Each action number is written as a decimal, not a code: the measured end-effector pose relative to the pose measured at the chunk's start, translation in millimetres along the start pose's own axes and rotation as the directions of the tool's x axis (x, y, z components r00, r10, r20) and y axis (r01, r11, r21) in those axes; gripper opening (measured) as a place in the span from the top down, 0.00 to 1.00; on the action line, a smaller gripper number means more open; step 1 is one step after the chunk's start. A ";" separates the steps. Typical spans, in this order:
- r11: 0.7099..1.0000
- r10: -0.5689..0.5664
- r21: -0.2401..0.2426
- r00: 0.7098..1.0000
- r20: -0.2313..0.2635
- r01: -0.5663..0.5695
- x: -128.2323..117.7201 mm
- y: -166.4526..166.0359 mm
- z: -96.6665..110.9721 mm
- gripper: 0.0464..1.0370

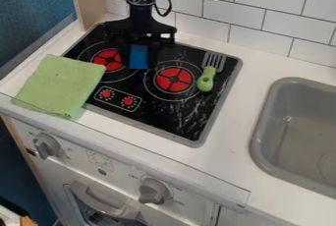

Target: Pick up blue object and put between the burners

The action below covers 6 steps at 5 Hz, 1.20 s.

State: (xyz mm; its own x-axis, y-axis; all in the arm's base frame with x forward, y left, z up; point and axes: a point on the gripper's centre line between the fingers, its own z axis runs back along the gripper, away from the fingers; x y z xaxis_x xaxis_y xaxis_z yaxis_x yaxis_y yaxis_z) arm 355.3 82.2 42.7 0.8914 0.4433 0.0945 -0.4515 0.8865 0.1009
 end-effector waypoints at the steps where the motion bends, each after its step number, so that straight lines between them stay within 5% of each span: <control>1: 1.000 0.019 0.010 1.000 -0.024 -0.018 -1.7 0.1 -1.2 0.09; 4: 1.000 0.021 0.011 0.999 -0.045 -0.021 -4.6 0.8 0.1 0.04; 6: 0.999 0.029 -0.021 0.999 0.031 -0.028 4.5 9.7 51.4 0.04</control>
